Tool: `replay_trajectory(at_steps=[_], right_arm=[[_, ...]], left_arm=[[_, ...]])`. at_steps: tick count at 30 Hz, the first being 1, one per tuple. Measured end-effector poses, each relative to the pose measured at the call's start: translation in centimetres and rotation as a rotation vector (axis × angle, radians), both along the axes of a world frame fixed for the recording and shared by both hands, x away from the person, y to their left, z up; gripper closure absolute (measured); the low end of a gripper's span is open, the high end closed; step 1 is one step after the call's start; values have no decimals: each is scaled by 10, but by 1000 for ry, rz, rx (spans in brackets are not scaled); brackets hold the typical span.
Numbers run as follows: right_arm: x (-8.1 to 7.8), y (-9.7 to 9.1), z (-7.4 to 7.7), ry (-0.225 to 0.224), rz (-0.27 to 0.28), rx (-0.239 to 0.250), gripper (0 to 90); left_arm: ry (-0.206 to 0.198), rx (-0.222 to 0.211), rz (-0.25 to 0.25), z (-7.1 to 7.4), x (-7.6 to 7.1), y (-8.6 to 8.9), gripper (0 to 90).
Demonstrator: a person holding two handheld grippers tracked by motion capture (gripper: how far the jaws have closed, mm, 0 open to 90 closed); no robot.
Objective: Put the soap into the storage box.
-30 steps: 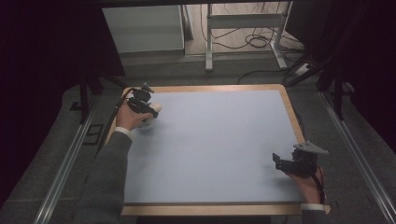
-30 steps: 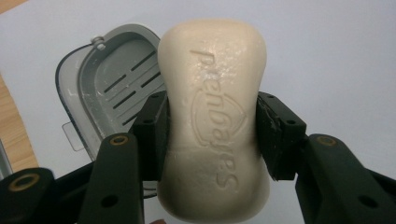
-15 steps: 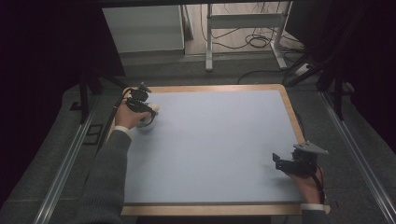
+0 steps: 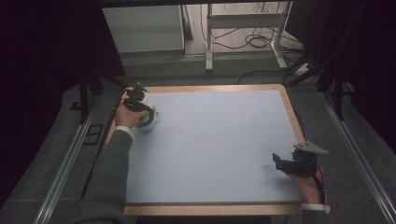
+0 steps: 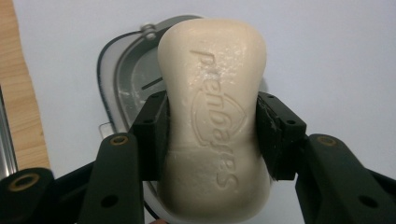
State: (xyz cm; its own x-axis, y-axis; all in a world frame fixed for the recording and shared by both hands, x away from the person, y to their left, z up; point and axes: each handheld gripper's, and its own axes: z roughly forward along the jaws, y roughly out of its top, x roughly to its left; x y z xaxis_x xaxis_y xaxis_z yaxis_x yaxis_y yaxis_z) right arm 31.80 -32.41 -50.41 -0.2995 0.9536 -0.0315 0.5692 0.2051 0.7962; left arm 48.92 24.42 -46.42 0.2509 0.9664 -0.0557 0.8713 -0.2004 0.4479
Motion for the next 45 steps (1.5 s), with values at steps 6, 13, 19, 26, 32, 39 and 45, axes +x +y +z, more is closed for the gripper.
replay_trajectory(at_steps=[6,13,19,26,32,39,45], right_arm=[[0,0,-1,2,-6,-8,52],[0,0,-1,2,-4,-14,52],[0,1,-1,-1,-5,-15,52],[0,0,-1,0,-5,-15,51],[0,1,0,-4,-1,-17,52],[0,1,0,-5,-1,-19,51],[0,2,0,-7,2,-20,51]], left_arm=[[4,0,16,-8,0,2,494],[-14,-25,-2,-8,-3,-3,391],[-62,-33,-16,3,-13,-6,306],[-118,-10,-60,9,-23,-13,244],[-145,-61,-129,10,-38,-19,238],[-186,-86,-244,12,-65,-33,238],[-196,-96,-306,9,-83,-41,240]])
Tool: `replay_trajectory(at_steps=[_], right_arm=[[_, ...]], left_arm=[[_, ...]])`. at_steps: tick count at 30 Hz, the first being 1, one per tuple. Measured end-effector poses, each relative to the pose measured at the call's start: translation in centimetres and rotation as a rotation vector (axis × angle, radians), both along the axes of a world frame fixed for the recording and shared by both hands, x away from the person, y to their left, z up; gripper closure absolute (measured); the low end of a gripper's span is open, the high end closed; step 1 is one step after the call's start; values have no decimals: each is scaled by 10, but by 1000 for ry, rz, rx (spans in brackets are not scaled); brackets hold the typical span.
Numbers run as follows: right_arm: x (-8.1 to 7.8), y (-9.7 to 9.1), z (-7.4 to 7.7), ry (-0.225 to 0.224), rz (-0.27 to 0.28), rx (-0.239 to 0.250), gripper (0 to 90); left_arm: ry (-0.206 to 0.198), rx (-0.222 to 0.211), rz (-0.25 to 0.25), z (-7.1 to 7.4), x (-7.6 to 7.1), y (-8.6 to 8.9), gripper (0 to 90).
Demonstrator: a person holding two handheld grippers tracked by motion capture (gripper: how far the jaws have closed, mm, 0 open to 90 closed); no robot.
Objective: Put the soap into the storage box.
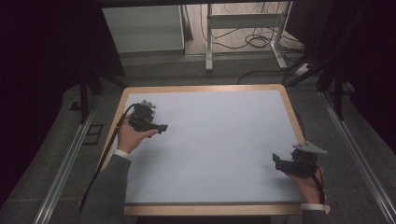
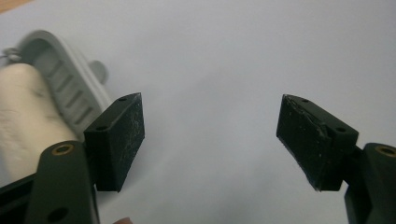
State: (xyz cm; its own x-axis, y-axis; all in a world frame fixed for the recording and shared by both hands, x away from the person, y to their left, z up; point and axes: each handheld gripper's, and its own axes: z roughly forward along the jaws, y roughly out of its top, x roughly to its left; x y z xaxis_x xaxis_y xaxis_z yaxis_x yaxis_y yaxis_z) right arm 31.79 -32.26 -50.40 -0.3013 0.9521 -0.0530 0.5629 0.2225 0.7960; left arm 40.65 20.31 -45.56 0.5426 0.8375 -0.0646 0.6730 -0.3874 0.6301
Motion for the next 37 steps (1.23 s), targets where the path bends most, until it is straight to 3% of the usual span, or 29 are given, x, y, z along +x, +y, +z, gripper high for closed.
replay_trajectory(at_steps=[5,9,21,27,29,37], right_arm=[[0,0,0,-4,-1,-1,52],[0,0,0,-4,-1,-2,51],[-1,0,1,-5,4,-6,52],[-1,1,1,-7,6,-8,51],[-1,2,1,-6,7,-8,52],[-1,2,1,-14,11,-10,52]], left_arm=[[13,-10,-63,-13,-22,-10,250],[10,-7,-78,-20,-33,-13,249],[22,-42,-72,-49,-73,-9,234],[45,-66,-46,-60,-82,-3,230],[42,-47,-57,-60,-84,-4,226],[23,-75,-50,-57,-84,0,223]])
